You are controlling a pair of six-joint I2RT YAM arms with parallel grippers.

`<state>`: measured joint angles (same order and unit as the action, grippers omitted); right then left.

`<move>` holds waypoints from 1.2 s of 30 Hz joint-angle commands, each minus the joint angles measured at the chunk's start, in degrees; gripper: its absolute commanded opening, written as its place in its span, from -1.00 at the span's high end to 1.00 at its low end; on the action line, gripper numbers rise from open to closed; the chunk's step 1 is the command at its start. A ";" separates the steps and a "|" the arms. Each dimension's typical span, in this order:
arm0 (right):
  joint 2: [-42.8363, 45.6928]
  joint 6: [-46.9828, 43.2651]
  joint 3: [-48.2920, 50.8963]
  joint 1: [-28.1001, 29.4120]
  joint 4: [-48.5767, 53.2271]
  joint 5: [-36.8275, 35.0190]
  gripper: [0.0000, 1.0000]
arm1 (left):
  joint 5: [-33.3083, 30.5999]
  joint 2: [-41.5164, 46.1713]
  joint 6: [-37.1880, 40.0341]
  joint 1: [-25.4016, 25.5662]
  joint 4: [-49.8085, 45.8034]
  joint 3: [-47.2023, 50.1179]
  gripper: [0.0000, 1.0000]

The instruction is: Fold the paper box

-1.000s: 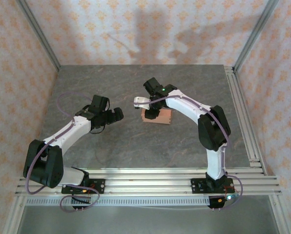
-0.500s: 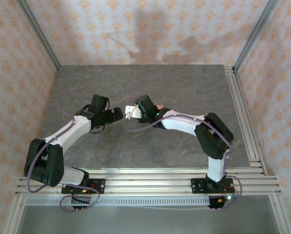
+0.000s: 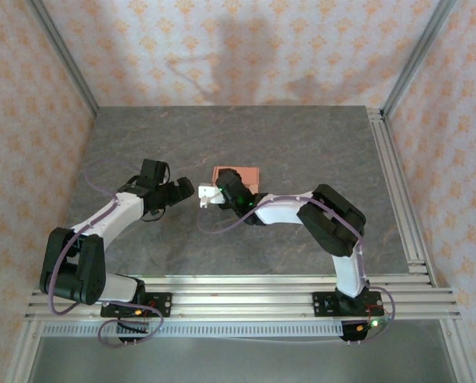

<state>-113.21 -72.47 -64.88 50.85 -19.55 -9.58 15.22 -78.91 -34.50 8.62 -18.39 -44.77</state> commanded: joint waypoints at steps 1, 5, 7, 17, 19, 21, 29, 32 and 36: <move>0.00 1.08 0.02 0.13 -2.31 -1.98 -0.70 | 0.75 1.17 -0.23 -0.25 1.27 0.72 -1.00; -0.20 2.37 -0.42 -0.18 -0.77 -1.25 -0.96 | 0.75 1.38 -0.22 -0.27 1.32 0.79 -1.00; 0.05 3.58 -0.51 -0.47 0.45 -0.23 -0.99 | 0.51 1.57 -0.05 -0.27 1.21 0.81 -1.00; 10.70 22.95 -2.01 -4.71 19.14 24.03 -0.99 | -2.17 3.42 6.60 -0.45 7.42 1.82 -1.00; 14.01 28.13 -0.56 -6.55 17.73 27.95 -0.99 | -4.01 4.46 9.39 -0.68 9.25 1.98 -1.00; 17.17 32.35 2.07 -8.99 14.59 30.45 -0.99 | -5.77 5.80 12.53 -0.91 11.45 2.42 -1.00; 29.86 49.50 16.18 -24.47 1.10 20.09 -0.99 | -12.93 12.01 25.60 -1.96 24.42 8.73 -1.00; 34.52 55.35 21.66 -31.17 -1.75 13.65 -0.99 | -13.36 13.49 29.88 -3.74 30.69 13.35 -1.00; 36.98 57.17 27.04 -36.11 -3.30 0.62 -0.99 | -16.06 13.67 32.23 -5.14 40.15 19.37 -1.00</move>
<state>-78.17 -20.47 -40.25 16.03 -18.72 2.92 3.31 -65.60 -7.33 4.32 11.57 -28.62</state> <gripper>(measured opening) 0.995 0.998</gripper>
